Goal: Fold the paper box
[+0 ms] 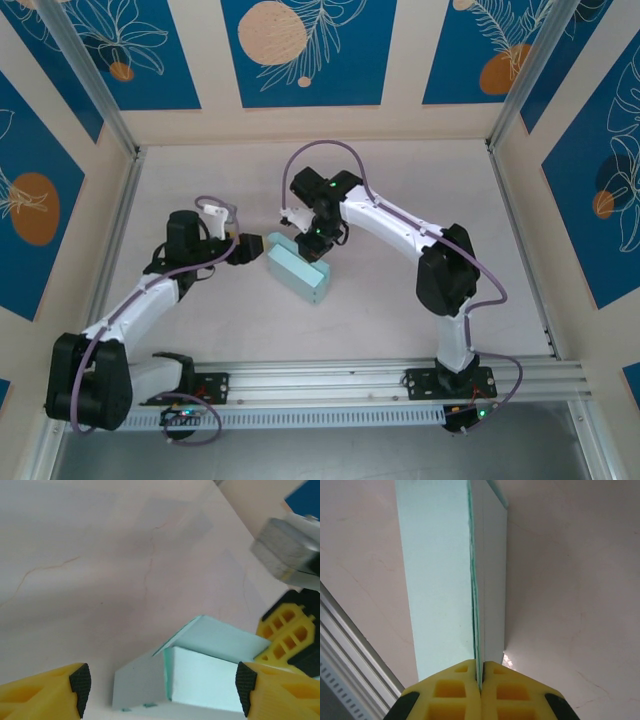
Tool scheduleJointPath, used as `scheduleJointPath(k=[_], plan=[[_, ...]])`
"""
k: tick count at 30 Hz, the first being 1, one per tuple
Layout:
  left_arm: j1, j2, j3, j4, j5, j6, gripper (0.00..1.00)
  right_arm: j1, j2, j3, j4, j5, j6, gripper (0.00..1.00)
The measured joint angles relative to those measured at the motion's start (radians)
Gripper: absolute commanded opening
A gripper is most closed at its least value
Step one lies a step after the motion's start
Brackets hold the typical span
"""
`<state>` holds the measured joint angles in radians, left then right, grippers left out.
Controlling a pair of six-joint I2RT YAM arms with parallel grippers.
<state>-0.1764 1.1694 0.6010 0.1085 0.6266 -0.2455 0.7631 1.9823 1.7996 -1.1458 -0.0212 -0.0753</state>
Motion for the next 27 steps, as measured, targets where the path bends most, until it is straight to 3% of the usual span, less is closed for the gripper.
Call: scheduleJointPath(k=[7, 16, 22, 27], plan=[[0.013, 0.064, 0.010, 0.026, 0.083, 0.217, 0.68, 0.003, 0.019, 0.028, -0.015, 0.023, -0.035, 0.03], [0.018, 0.195, 0.122, -0.019, 0.166, 0.345, 0.54, 0.003, 0.025, 0.039, -0.022, 0.031, -0.050, 0.03], [0.019, 0.223, 0.176, -0.092, 0.220, 0.411, 0.50, 0.003, 0.029, 0.047, -0.022, 0.034, -0.050, 0.03], [0.019, 0.256, 0.201, -0.170, 0.229, 0.456, 0.39, 0.003, 0.032, 0.051, -0.023, 0.037, -0.050, 0.03]])
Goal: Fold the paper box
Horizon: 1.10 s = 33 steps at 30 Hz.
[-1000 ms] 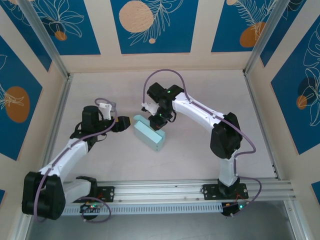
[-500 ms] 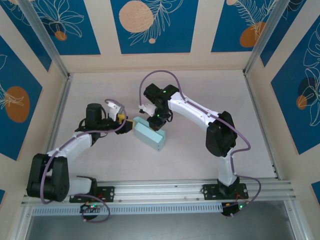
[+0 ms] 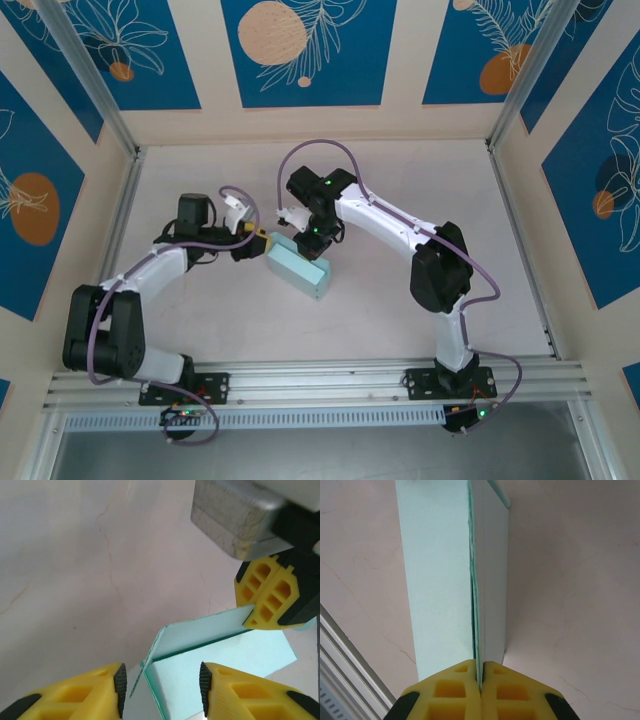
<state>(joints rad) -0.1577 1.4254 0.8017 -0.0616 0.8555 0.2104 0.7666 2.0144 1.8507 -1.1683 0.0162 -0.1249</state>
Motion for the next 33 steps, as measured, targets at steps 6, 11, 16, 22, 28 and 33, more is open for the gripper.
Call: scheduleJointPath(k=[6, 11, 16, 22, 28, 33], plan=[[0.000, 0.040, 0.028, -0.031, 0.002, 0.010, 0.36, 0.000, 0.000, 0.000, 0.000, 0.003, 0.000, 0.03], [0.000, 0.057, 0.032, -0.034, 0.001, 0.010, 0.36, 0.000, 0.001, 0.004, 0.000, 0.003, 0.000, 0.03], [0.000, 0.064, 0.042, -0.034, 0.001, 0.009, 0.28, 0.000, 0.008, 0.013, 0.000, 0.003, 0.000, 0.03], [-0.016, 0.064, 0.045, -0.034, -0.002, 0.007, 0.14, 0.000, 0.011, 0.016, 0.000, 0.004, 0.000, 0.03], [-0.038, 0.052, 0.043, -0.029, -0.042, 0.005, 0.02, 0.000, 0.011, 0.016, 0.000, 0.011, 0.001, 0.06], [-0.069, -0.011, -0.003, 0.004, -0.129, -0.019, 0.00, 0.000, 0.011, 0.016, 0.001, 0.032, 0.022, 0.38]])
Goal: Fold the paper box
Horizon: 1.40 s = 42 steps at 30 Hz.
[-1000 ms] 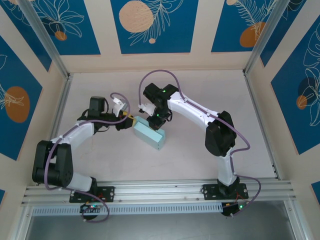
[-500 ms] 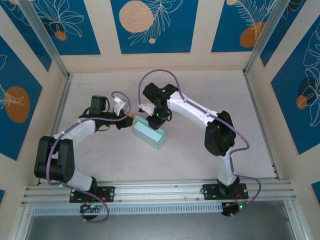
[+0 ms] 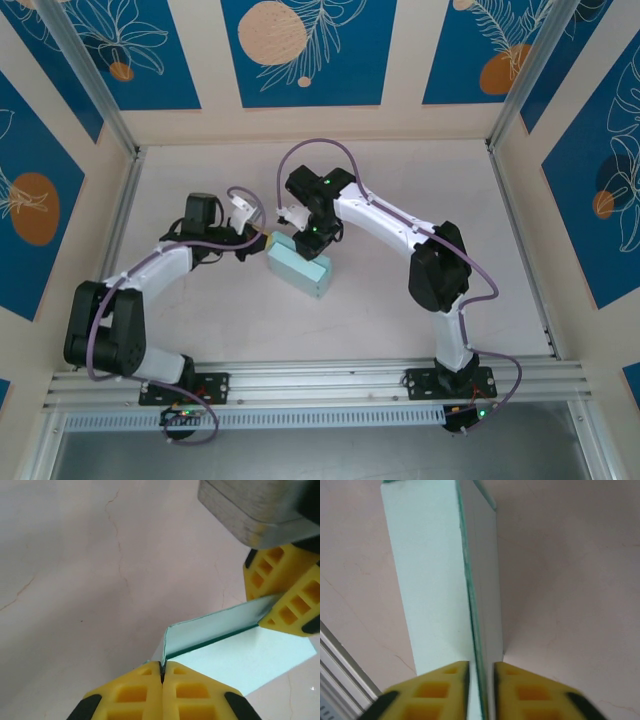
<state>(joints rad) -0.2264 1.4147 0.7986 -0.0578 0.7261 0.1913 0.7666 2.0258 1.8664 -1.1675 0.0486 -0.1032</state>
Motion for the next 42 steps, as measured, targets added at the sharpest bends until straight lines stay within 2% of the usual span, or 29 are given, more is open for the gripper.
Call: scheduleJointPath(k=[4, 6, 11, 14, 16, 21, 25, 30, 42], plan=[[-0.045, -0.082, -0.079, 0.063, -0.097, -0.051, 0.00, 0.000, -0.013, -0.011, 0.016, 0.032, 0.043, 0.55], [-0.072, -0.122, -0.116, 0.090, -0.148, -0.073, 0.00, 0.003, -0.045, -0.038, 0.031, 0.057, 0.078, 0.60], [-0.135, -0.224, -0.188, 0.133, -0.282, -0.131, 0.00, 0.001, -0.203, -0.098, 0.060, 0.154, 0.210, 0.61], [-0.167, -0.259, -0.196, 0.134, -0.357, -0.164, 0.00, -0.024, -0.340, -0.164, 0.098, 0.173, 0.298, 0.54], [-0.184, -0.268, -0.196, 0.137, -0.399, -0.190, 0.00, -0.070, -0.431, -0.225, 0.126, 0.158, 0.348, 0.48], [-0.216, -0.269, -0.196, 0.131, -0.500, -0.264, 0.00, -0.196, -0.549, -0.360, 0.176, 0.093, 0.438, 0.46], [-0.240, -0.269, -0.198, 0.132, -0.546, -0.306, 0.00, -0.210, -0.539, -0.435, 0.204, 0.029, 0.451, 0.44], [-0.247, -0.269, -0.200, 0.129, -0.563, -0.323, 0.00, -0.216, -0.483, -0.449, 0.234, -0.020, 0.417, 0.40], [-0.247, -0.269, -0.200, 0.121, -0.583, -0.333, 0.00, -0.188, -0.323, -0.385, 0.240, -0.023, 0.344, 0.33]])
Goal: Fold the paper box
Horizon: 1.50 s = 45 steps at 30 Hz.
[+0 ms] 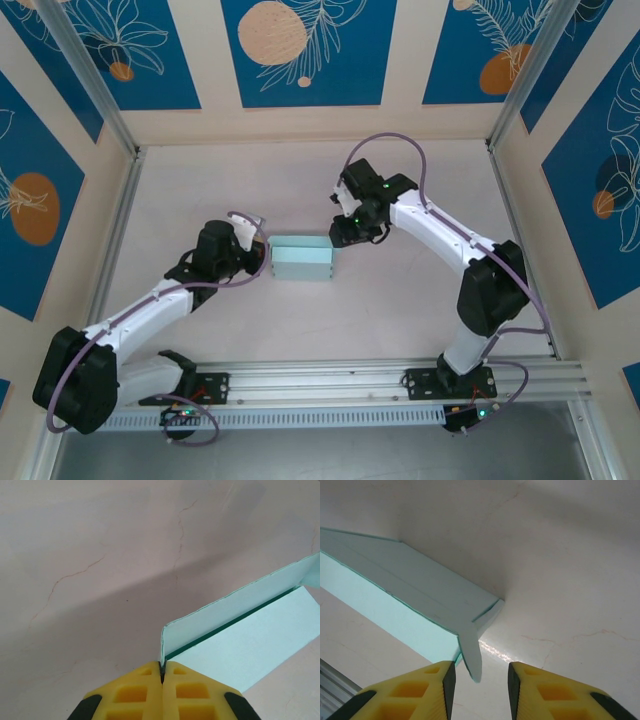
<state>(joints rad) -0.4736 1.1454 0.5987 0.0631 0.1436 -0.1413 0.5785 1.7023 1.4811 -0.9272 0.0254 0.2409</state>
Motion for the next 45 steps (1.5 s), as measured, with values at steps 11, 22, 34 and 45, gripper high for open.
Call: scheduleJointPath(k=[11, 22, 34, 45], plan=[[0.000, 0.000, 0.000, 0.001, -0.015, -0.022, 0.00, 0.036, 0.043, 0.036, -0.002, 0.002, 0.021, 0.12], [-0.023, -0.009, -0.026, 0.033, -0.050, -0.069, 0.00, 0.063, 0.057, 0.062, -0.012, 0.057, 0.157, 0.06], [-0.061, -0.027, -0.050, 0.048, -0.116, -0.103, 0.00, 0.137, 0.142, 0.175, -0.062, 0.266, 0.299, 0.05], [-0.076, -0.041, -0.058, 0.023, -0.162, -0.142, 0.00, 0.264, 0.177, 0.195, -0.114, 0.503, 0.392, 0.00]])
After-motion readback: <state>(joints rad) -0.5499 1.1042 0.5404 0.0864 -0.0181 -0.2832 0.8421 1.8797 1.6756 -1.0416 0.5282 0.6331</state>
